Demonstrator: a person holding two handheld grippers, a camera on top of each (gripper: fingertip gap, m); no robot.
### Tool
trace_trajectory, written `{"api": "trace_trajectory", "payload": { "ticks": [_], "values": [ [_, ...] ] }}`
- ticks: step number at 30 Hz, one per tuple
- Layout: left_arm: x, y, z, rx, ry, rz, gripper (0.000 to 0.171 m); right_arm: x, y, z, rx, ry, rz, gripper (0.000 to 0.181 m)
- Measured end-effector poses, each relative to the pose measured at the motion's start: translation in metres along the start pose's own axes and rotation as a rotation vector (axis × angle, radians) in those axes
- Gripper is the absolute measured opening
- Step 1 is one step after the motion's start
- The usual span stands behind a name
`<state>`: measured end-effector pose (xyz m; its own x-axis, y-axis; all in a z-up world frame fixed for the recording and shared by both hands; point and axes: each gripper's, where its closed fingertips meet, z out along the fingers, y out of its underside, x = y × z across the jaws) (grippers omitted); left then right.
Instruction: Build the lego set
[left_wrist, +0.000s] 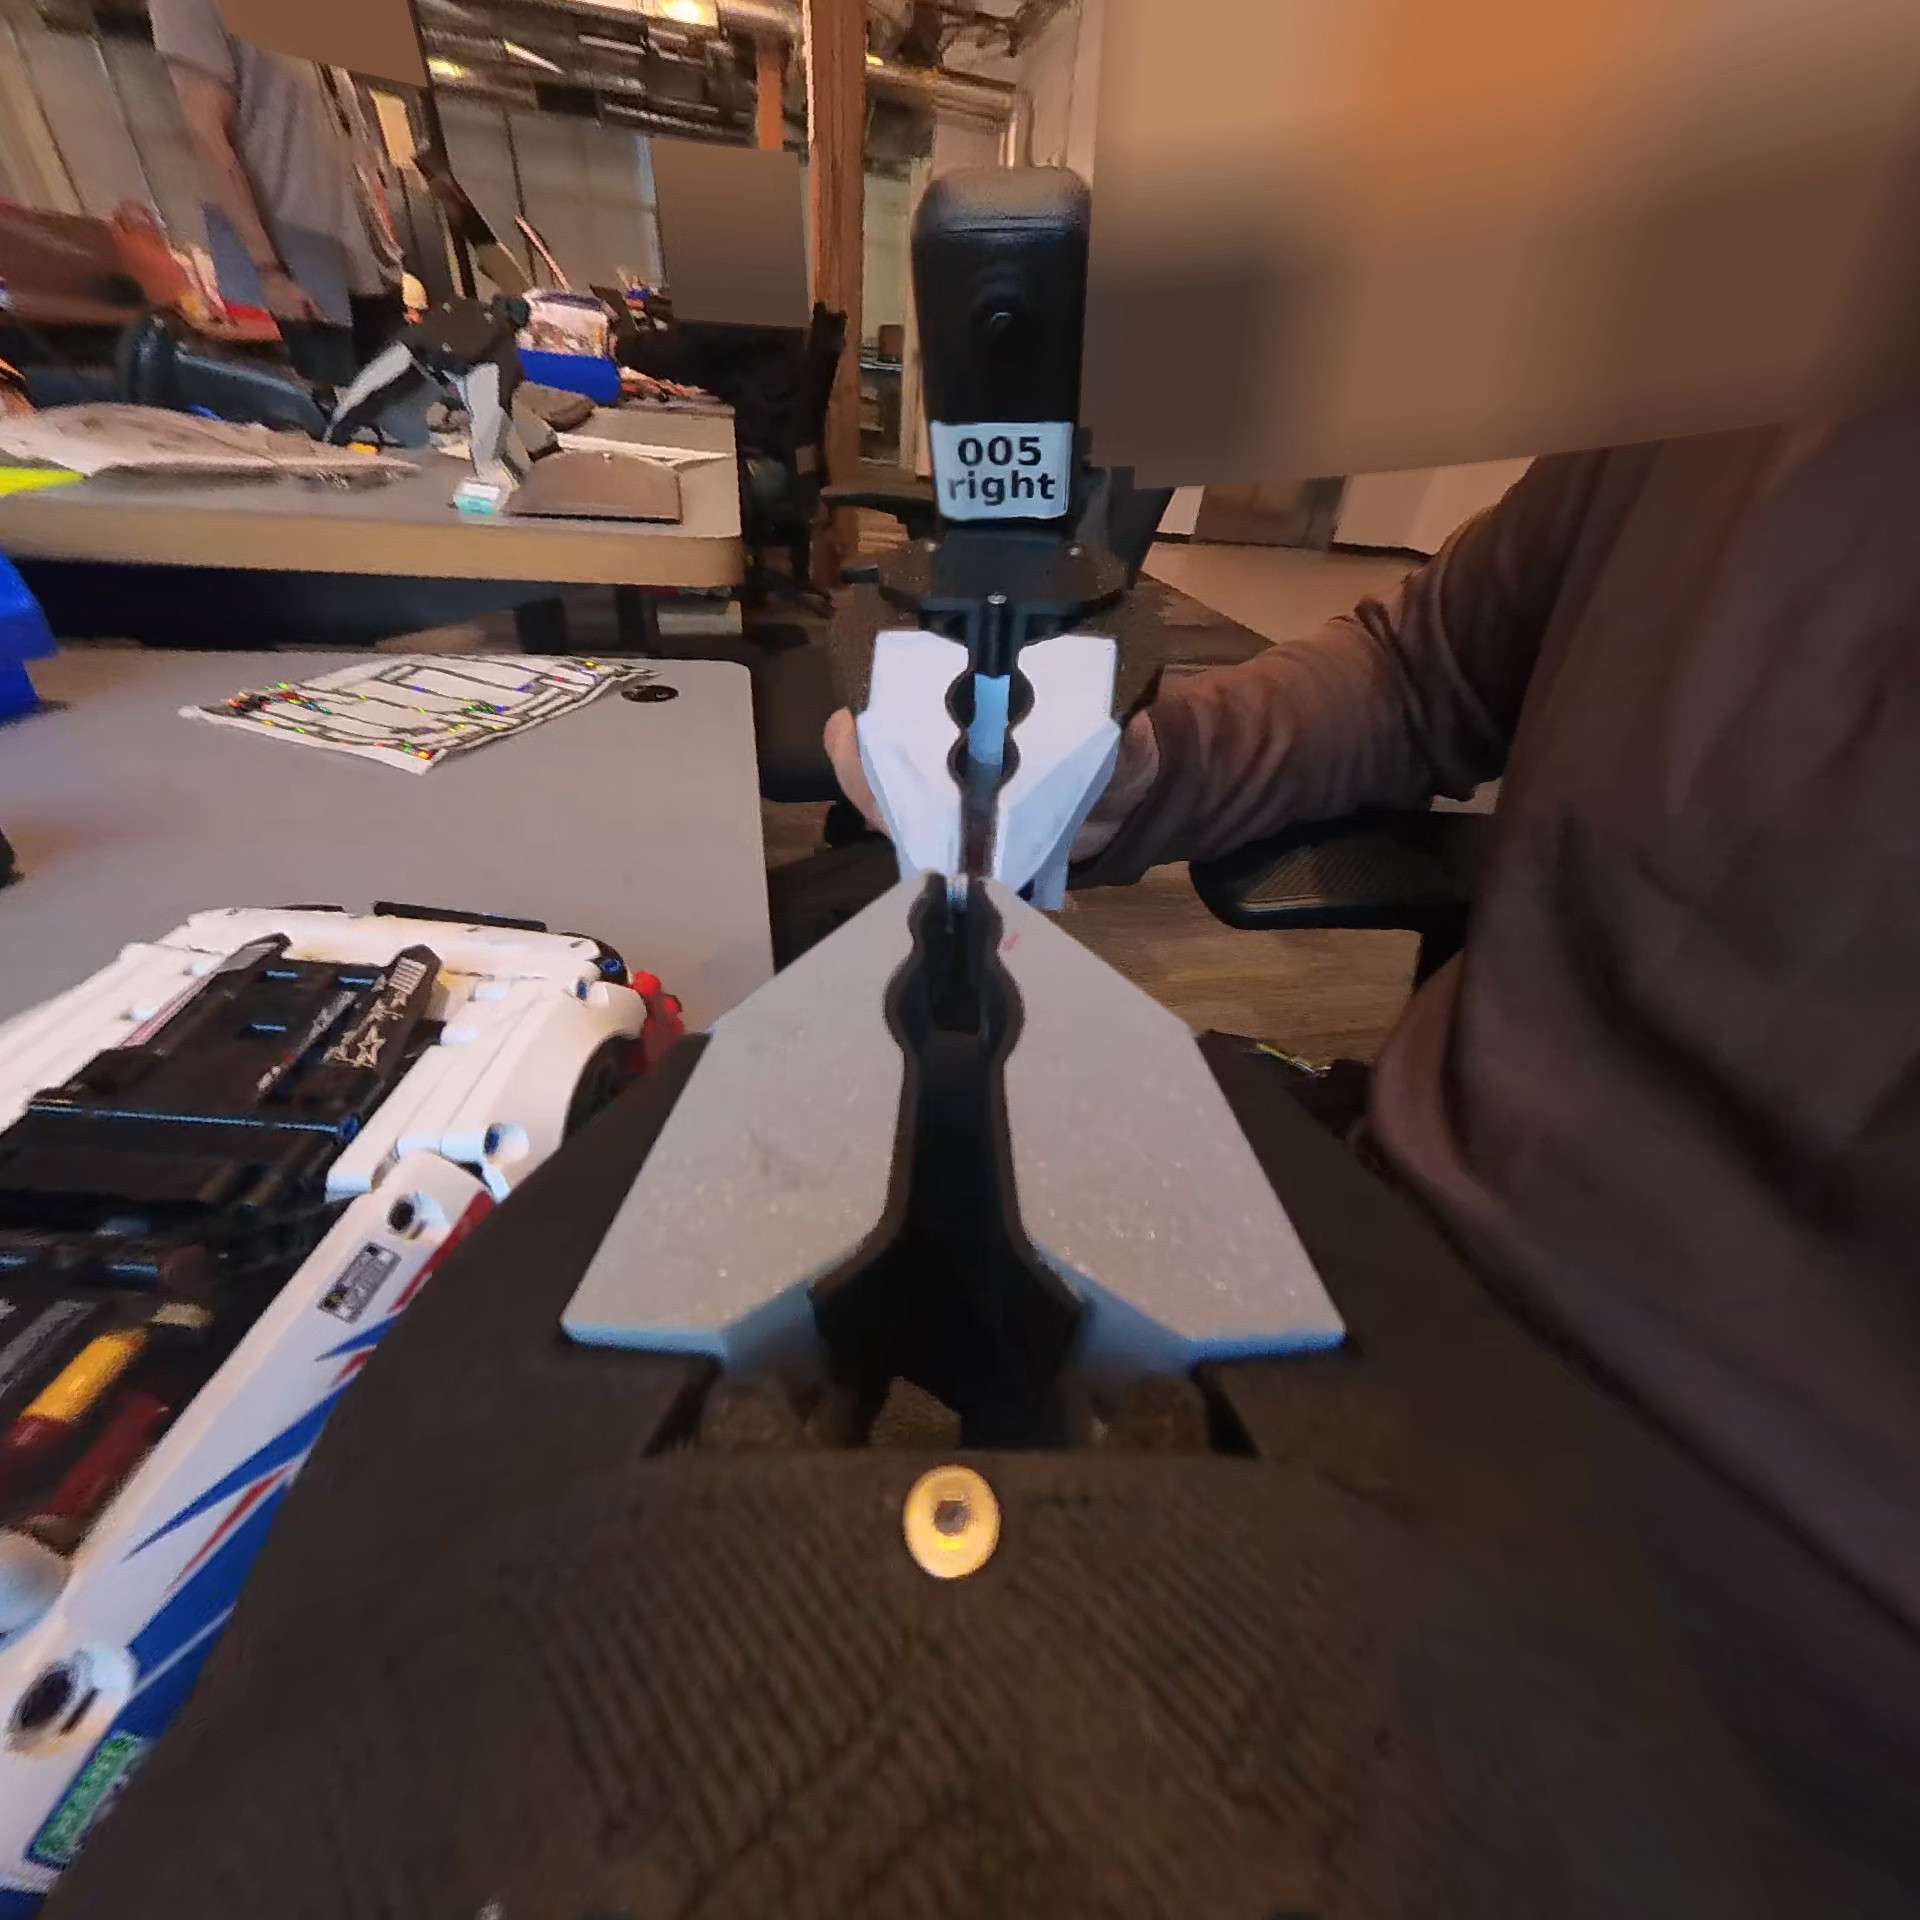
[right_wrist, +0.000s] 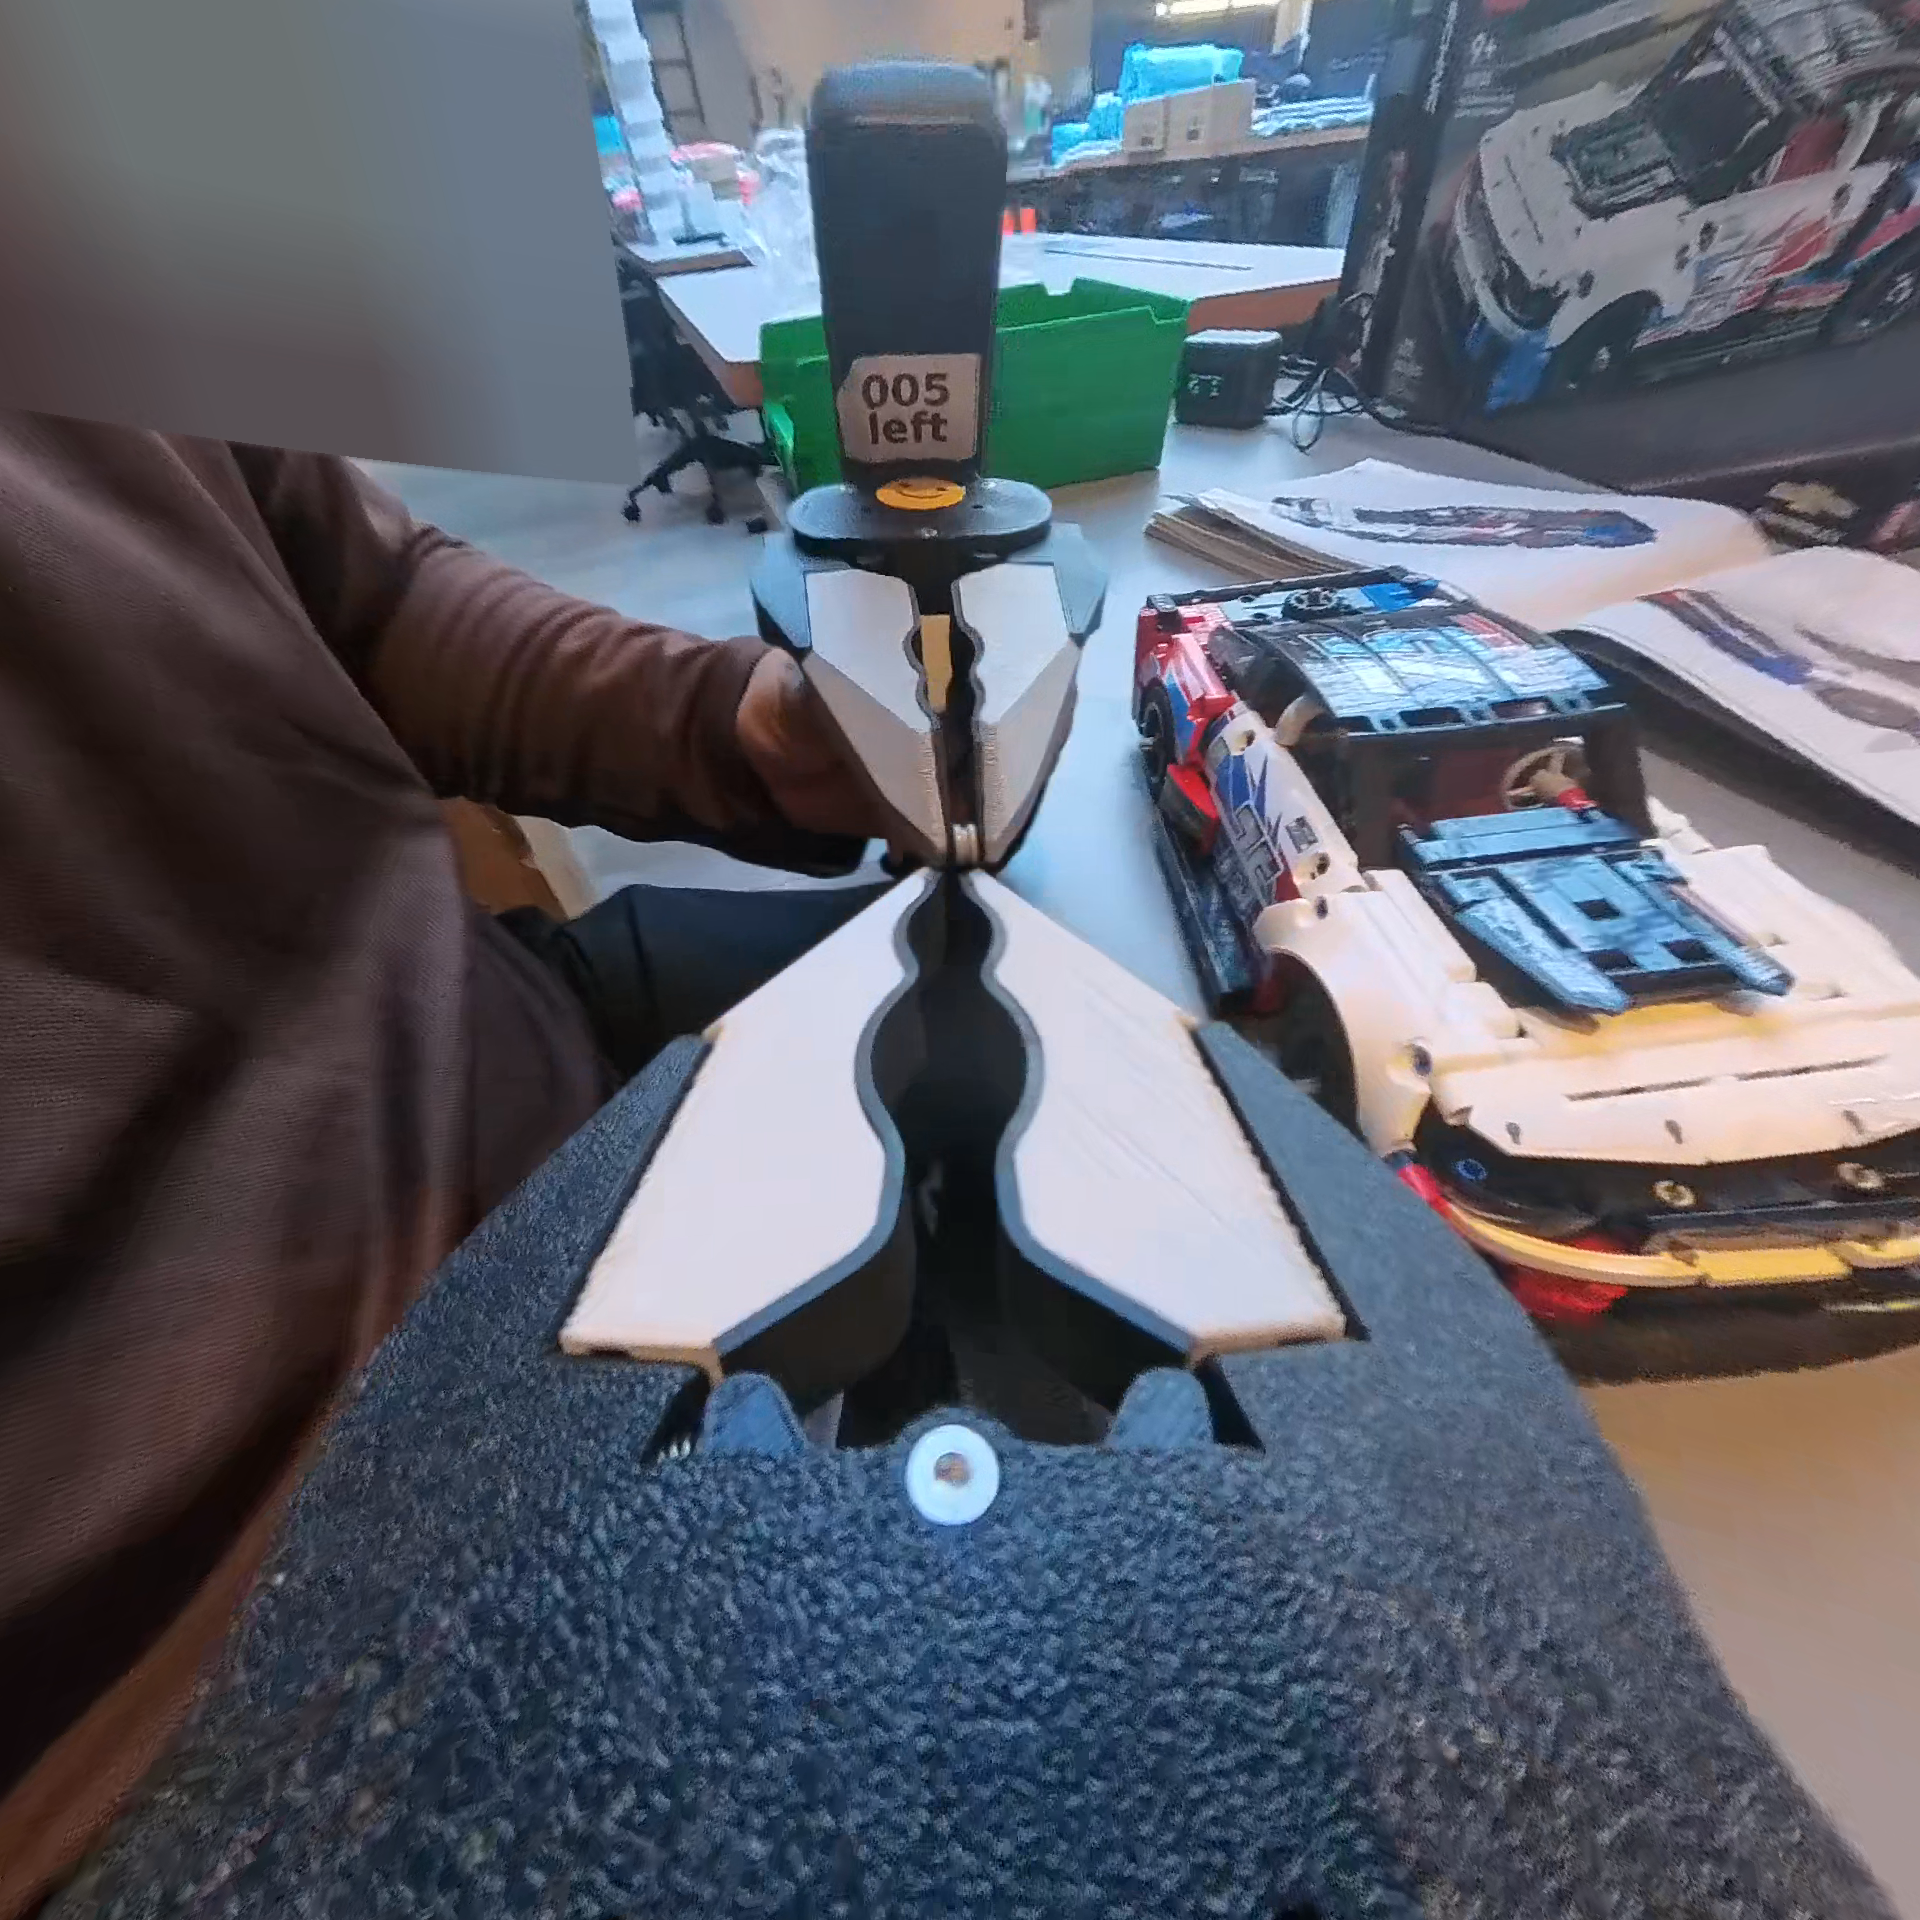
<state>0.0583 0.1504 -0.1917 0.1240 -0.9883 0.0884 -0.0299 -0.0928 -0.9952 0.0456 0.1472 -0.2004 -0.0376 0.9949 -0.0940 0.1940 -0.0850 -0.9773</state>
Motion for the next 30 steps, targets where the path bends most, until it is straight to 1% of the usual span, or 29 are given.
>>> {"api": "trace_trajectory", "payload": {
  "ticks": [7,9,11,13,18,24,26,27,29,30],
  "values": [
    [0.004,-0.001,0.002,-0.019,-0.002,0.127,0.001,0.002,-0.006,-0.006,0.093,-0.137,0.243,0.002],
    [0.002,-0.001,0.003,-0.021,-0.017,0.149,0.002,0.001,-0.009,-0.008,0.114,-0.147,0.244,0.001],
    [0.002,-0.002,0.004,-0.016,-0.024,0.158,0.001,0.0,-0.01,-0.008,0.105,-0.131,0.2,0.0],
    [0.0,-0.002,0.004,-0.015,-0.05,0.192,0.001,0.001,-0.009,-0.008,0.093,-0.114,0.211,0.0],
    [0.0,-0.003,0.003,-0.077,-0.106,0.335,0.001,0.0,-0.011,-0.008,0.107,-0.193,0.405,0.003],
    [0.001,-0.004,0.003,-0.144,-0.15,0.472,0.0,0.0,-0.013,-0.008,0.125,-0.264,0.59,0.0],
    [0.002,-0.003,0.004,-0.161,-0.16,0.509,0.0,0.001,-0.01,-0.007,0.122,-0.27,0.633,0.001],
    [0.002,-0.001,0.004,-0.174,-0.165,0.523,0.0,0.002,-0.007,-0.006,0.114,-0.265,0.647,0.005],
    [0.002,0.001,0.005,-0.185,-0.179,0.543,0.0,0.004,-0.005,-0.006,0.107,-0.258,0.662,0.008],
    [0.003,0.001,0.005,-0.185,-0.178,0.547,0.0,0.003,-0.004,-0.006,0.103,-0.265,0.666,0.007]
  ]
}}
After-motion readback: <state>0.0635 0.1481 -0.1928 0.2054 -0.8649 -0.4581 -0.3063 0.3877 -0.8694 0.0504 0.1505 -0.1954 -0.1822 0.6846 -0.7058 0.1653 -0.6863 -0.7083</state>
